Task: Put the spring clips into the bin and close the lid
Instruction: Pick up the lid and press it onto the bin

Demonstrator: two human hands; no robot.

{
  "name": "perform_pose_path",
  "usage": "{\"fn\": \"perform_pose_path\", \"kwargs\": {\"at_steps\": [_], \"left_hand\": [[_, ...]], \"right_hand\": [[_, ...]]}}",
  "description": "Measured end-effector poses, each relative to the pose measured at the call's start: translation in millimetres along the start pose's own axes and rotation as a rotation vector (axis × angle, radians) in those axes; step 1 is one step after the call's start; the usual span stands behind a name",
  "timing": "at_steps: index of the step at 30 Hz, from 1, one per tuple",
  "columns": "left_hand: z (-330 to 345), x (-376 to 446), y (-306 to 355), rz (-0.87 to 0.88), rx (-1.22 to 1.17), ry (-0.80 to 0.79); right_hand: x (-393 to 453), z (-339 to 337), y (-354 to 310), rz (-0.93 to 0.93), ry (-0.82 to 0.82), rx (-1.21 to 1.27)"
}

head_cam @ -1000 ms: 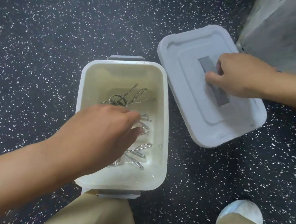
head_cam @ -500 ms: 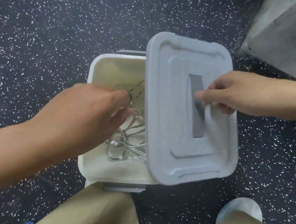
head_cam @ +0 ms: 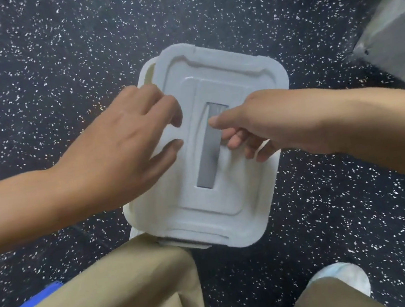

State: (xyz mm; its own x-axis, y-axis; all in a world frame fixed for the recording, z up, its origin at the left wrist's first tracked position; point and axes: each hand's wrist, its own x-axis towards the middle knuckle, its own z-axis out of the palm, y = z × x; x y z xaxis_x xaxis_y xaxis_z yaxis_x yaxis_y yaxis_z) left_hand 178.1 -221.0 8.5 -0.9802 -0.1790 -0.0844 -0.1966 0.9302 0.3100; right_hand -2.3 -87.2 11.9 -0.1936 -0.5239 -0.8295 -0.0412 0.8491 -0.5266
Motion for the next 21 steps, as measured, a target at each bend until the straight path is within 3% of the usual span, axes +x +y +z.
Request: {"fn": "perform_pose_path", "kwargs": {"at_steps": [8,10,12,15,18,21], "left_hand": [[19.1,-19.3,5.6,0.103,-0.009,-0.11],[25.7,-26.6,8.8,0.15,-0.01,-0.129],[35.2,-35.2,11.5,0.222,-0.022,-0.162],[51.7,-46.6,15.8,0.331,0.022,-0.28],[64.0,-52.3,16.1,0.387,0.049,-0.354],[70.4,-54.1,11.6,0.419,0.107,-0.35]], "right_hand": [[7.3,20.9,-11.5,-0.008,-0.018,0.058],[6.1,17.5,-10.6,-0.058,0.09,-0.141],[9.6,12.9,-8.9,-0.185,0.326,-0.401],[24.8,3.2,-8.0,-0.44,0.624,-0.505],[53.5,-8.3,-6.9,-0.556,0.705,-0.636],[74.6,-18.8,-8.0,-0.511,0.716,-0.728]]}}
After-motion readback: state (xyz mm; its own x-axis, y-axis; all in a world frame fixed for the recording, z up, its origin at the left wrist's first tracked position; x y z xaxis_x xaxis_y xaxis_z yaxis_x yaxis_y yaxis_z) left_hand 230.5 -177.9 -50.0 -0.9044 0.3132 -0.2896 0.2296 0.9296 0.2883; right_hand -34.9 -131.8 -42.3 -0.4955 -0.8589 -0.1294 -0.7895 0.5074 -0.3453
